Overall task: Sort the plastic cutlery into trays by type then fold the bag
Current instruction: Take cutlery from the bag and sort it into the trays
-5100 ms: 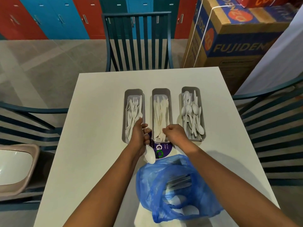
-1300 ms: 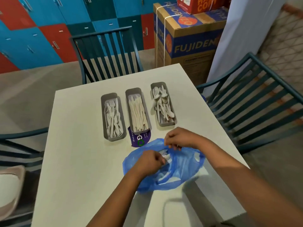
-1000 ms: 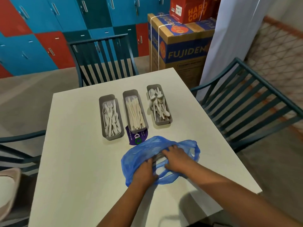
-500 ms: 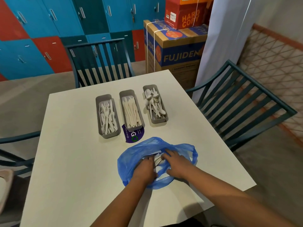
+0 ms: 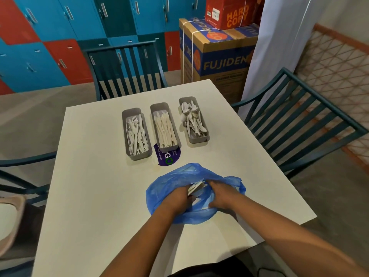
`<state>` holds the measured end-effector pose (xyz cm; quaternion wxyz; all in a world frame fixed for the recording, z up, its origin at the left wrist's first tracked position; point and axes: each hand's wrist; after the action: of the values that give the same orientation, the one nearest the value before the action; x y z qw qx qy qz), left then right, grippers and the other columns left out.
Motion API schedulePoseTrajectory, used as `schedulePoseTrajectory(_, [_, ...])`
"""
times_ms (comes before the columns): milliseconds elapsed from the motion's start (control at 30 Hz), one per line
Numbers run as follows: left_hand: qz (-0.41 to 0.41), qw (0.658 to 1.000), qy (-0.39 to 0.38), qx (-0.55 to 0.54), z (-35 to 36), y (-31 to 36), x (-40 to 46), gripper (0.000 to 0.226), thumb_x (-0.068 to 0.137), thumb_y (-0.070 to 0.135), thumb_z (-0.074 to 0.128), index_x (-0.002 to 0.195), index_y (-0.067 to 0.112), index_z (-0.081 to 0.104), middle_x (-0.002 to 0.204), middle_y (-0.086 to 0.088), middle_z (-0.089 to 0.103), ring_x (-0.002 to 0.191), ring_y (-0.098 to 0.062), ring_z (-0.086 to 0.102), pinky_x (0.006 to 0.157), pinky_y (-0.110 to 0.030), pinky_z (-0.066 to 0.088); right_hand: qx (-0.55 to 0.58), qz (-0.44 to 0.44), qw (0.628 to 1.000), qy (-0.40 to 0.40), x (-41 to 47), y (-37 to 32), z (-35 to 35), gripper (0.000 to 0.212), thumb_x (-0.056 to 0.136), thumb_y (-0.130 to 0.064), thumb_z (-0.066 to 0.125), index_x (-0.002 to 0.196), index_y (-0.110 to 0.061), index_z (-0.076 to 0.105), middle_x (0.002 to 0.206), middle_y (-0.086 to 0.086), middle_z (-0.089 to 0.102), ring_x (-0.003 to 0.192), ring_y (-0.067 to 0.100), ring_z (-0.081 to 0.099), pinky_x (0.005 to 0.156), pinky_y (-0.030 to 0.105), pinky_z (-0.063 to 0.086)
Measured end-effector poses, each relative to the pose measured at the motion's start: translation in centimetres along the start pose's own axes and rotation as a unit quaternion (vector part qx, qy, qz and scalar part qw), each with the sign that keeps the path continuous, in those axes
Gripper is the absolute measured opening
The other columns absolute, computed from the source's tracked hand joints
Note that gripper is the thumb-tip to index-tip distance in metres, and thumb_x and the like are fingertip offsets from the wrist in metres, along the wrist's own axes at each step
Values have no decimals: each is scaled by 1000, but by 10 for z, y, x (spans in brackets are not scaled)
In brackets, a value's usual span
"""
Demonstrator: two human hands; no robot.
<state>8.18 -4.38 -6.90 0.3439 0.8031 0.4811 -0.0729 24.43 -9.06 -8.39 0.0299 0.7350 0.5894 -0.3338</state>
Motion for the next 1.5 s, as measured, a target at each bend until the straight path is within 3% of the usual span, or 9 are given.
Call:
schedulePoseTrajectory(200, [77, 996, 35, -4, -8, 5, -4, 30, 98, 26, 45, 123, 11, 52, 115, -11, 62, 107, -26, 58, 94, -33, 43, 4, 9, 998, -68, -2, -7, -15, 35, 84, -23, 61, 118, -23, 54, 110, 0, 61, 107, 21, 58, 80, 22, 38])
schedulePoseTrajectory(333, [120, 961, 100, -227, -16, 12, -4, 18, 98, 27, 47, 108, 14, 54, 86, -3, 59, 79, -14, 55, 75, -29, 44, -4, 51, 999, -15, 2, -14, -20, 27, 89, -23, 50, 115, -25, 59, 103, -2, 65, 100, 22, 62, 73, 26, 43])
schedulePoseTrajectory(500, [26, 795, 156, -586, -45, 23, -1, 26, 100, 26, 42, 76, 14, 44, 60, 0, 42, 48, -7, 42, 51, -21, 42, 238, 6, 970, 49, -14, -47, -36, 29, 98, -27, 40, 81, -14, 59, 85, 4, 61, 82, 25, 62, 65, 30, 45])
schedulePoseTrajectory(600, [-16, 665, 135, -735, -59, 20, 7, 27, 100, 25, 42, 76, 14, 44, 52, 3, 40, 42, -5, 42, 45, -17, 43, 452, 19, 891, -22, -20, -74, -46, 30, 101, -38, 33, 96, -20, 56, 92, 5, 61, 84, 22, 60, 58, 26, 48])
schedulePoseTrajectory(700, [-35, 619, 141, -772, -69, 17, 9, 30, 100, 27, 42, 73, 14, 44, 48, 5, 44, 41, -4, 44, 45, -16, 42, 463, -21, 885, -38, -20, -88, -44, 25, 99, -40, 38, 106, -19, 49, 91, 5, 58, 75, 20, 61, 49, 27, 49])
schedulePoseTrajectory(1033, [-60, 638, 169, -749, -70, 38, 5, 19, 91, 0, 45, 104, 10, 55, 76, -6, 55, 66, -13, 54, 62, -23, 47, 452, -13, 886, 103, -6, -108, -41, 21, 100, -24, 35, 107, -10, 50, 82, 4, 53, 69, 17, 50, 59, 24, 37])
schedulePoseTrajectory(1167, [-91, 738, 190, -642, -62, 31, 9, 30, 95, 6, 44, 125, 1, 48, 99, -9, 61, 87, -20, 59, 74, -30, 47, 303, 2, 949, 94, -2, -101, -46, 26, 99, -27, 37, 102, -8, 54, 109, 15, 54, 98, 27, 52, 80, 31, 39])
schedulePoseTrajectory(1333, [-135, 812, 182, -538, -63, 25, 11, 35, 100, 27, 40, 120, -1, 45, 86, -13, 56, 66, -21, 54, 55, -27, 42, 247, 13, 969, 20, 6, -102, -66, 29, 97, -22, 42, 70, -21, 33, 79, 0, 45, 85, 21, 46, 64, 28, 35])
schedulePoseTrajectory(1500, [-103, 853, 190, -475, -70, 23, 21, 53, 100, 40, 36, 125, -5, 51, 113, -18, 61, 103, -27, 59, 78, -27, 43, 195, -13, 980, 30, 15, -98, -84, 33, 99, -21, 40, 66, -19, 36, 72, -2, 42, 81, 20, 45, 52, 21, 27])
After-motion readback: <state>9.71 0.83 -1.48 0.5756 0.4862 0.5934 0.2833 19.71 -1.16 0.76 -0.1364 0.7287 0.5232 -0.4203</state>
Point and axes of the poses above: each hand's wrist, its own x-axis towards the middle knuckle, its own z-axis out of the palm, y = z × x
